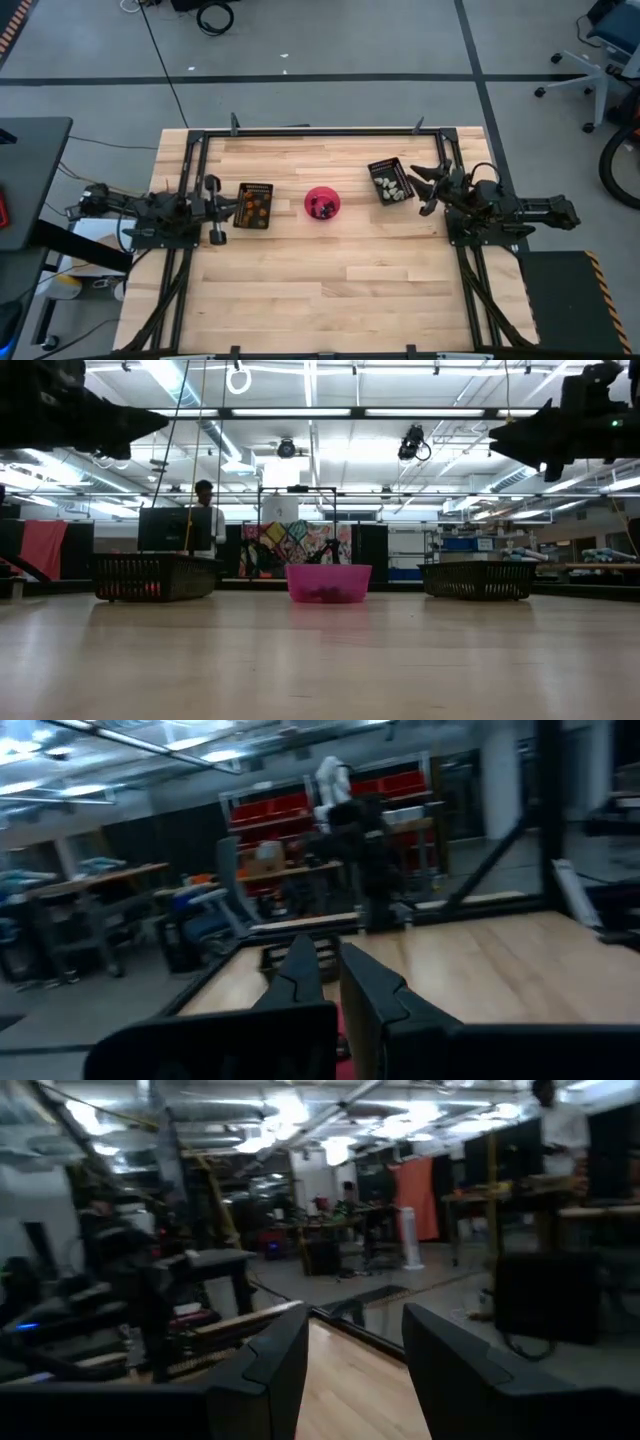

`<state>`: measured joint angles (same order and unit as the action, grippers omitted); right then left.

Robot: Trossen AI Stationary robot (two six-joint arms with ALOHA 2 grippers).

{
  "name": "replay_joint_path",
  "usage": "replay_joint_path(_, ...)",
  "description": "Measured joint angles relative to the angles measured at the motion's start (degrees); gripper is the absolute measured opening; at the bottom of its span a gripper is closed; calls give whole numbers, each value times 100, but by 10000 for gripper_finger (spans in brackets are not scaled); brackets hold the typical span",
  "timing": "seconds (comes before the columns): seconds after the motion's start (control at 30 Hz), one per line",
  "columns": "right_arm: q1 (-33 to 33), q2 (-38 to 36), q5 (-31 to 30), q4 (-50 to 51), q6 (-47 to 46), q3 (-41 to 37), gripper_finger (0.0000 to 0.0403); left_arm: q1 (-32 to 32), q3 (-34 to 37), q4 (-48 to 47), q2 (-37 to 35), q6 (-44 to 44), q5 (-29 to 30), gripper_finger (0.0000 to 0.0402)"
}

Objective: Sort Halloween decoration
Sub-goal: Return to Home Position

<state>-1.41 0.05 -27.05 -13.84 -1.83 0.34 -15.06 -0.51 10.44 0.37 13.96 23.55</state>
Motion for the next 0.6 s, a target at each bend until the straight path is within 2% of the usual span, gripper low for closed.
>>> replay_joint_path(0.17,0,4,-774,-122,-121,0,167,49,2,-258,-5,-102,-844,0)
replay_joint_path(0.3,0,9,-1435,-127,-596,0,167,49,4,-387,1,-209,-885,0)
replay_joint_path(0.43,0,9,-1504,-111,-537,0,167,51,4,-384,-1,-1262,-883,0)
replay_joint_path(0.6,0,9,-1500,-112,-459,0,167,51,5,-385,-1,-1940,-882,0)
